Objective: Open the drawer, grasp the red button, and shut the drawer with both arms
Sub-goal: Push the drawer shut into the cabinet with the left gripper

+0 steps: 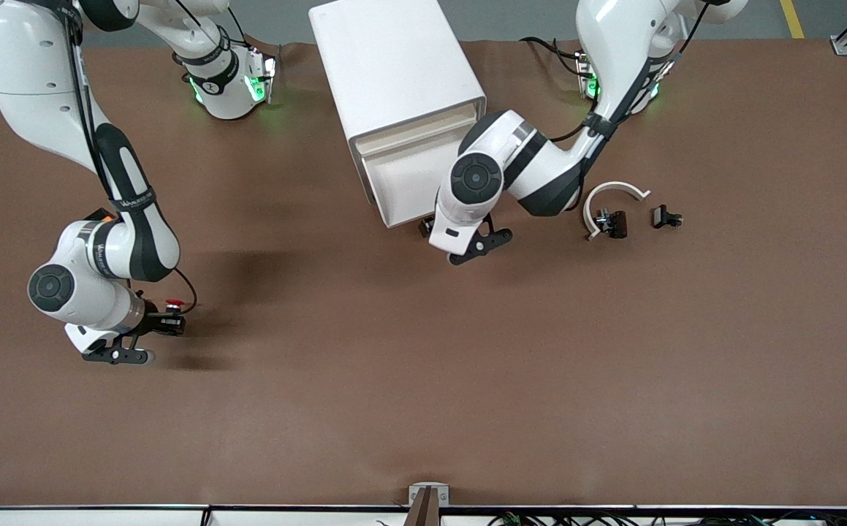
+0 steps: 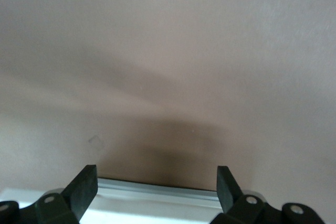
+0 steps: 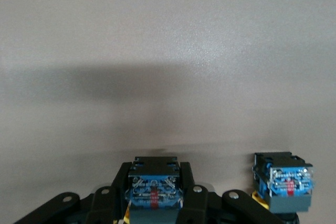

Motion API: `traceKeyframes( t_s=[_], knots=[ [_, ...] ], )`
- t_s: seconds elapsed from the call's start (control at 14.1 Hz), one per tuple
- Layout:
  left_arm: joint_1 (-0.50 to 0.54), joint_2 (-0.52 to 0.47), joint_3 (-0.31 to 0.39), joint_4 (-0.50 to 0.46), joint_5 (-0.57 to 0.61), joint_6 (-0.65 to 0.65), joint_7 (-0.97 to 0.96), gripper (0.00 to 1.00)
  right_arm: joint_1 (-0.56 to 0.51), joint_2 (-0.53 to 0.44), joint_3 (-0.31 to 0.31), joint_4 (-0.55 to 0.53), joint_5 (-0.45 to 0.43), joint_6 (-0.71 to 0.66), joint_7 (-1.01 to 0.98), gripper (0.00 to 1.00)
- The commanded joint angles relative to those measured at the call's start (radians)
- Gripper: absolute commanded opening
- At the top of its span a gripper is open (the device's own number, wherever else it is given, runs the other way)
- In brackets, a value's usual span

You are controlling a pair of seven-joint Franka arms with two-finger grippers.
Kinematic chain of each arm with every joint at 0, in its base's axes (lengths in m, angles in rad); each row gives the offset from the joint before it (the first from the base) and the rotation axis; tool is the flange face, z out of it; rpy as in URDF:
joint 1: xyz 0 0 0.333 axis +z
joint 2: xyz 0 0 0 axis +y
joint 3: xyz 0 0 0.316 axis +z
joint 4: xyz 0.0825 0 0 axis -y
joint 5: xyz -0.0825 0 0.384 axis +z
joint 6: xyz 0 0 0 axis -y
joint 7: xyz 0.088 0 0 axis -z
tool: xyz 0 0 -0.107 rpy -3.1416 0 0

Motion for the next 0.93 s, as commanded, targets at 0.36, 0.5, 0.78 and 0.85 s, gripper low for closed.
traceKeyframes(
  t_s=[0.36,0.5,0.78,0.85],
  knots=[
    [-0.041,-0.016,-0.042,-0.018,0.007,-0.043,-0.092,1.00,-0.037,0.042,0.023,0.022,0.001,0.024,-0.028,0.00],
    [-0.038,-0.007,-0.073,-0.019,0.004,-0.043,-0.117,1.00,-0.037,0.042,0.023,0.020,0.003,0.023,-0.027,0.00],
    [-0.037,0.014,-0.084,-0.018,-0.097,-0.044,-0.129,1.00,-0.034,0.038,0.025,-0.003,0.003,0.019,-0.011,0.00],
    [-0.035,0.019,-0.085,-0.018,-0.125,-0.044,-0.128,1.00,-0.037,0.039,0.025,-0.003,0.003,0.024,-0.019,0.00]
  ],
)
